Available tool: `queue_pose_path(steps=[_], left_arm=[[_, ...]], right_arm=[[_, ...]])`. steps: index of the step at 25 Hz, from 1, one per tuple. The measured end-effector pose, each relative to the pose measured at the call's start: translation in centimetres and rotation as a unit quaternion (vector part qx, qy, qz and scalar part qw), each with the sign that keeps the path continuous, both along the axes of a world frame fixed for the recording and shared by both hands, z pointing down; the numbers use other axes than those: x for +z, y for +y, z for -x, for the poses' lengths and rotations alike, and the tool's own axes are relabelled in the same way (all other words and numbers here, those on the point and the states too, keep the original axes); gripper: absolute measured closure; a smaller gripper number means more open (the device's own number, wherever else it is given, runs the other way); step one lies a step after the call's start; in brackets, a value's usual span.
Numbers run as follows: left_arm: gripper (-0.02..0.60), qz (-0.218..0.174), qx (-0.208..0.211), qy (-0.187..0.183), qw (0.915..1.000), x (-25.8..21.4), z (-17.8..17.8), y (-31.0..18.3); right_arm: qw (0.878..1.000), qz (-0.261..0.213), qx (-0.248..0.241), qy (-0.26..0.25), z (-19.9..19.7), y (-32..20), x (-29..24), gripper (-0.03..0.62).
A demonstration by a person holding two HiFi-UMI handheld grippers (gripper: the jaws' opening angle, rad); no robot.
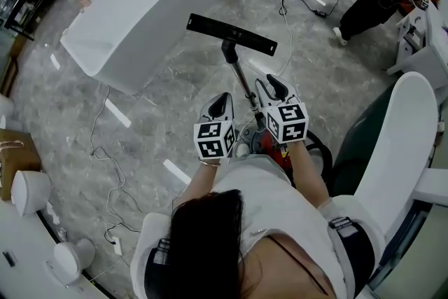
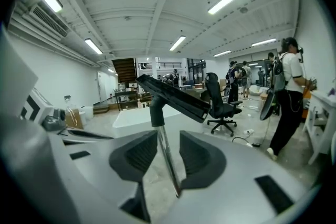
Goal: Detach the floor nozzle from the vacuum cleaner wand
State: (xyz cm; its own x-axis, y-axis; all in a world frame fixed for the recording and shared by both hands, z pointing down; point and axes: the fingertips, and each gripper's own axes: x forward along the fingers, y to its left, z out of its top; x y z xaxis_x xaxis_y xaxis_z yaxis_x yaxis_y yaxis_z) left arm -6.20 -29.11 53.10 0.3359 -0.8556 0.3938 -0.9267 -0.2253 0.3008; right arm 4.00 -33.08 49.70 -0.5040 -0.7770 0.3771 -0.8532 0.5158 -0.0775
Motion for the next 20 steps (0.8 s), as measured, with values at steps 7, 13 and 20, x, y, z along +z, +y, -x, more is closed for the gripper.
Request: queue_pose_path(steps=[7,13,20], left_arm=[[0.577,0.004,-0.01,-0.008,0.9999,0.8,0.0,-1.4],[0.578,0.008,-0.011,-0.011,0.9998,1.1,-0.2,-2.2],[0.578,0.011,-0.014,-0.011,0.9998,1.1,-0.1,-2.8]], right_arm=[[0.999,-0.01,-0.042,0.009,0.6,-2.0,-0.5,0.433],[0.997,-0.042,-0.059,0.037,0.7,-3.8,-1.8,0.375],[0.986,-0.078,-0.093,0.118,1.0,-6.4,-3.0,0.338]])
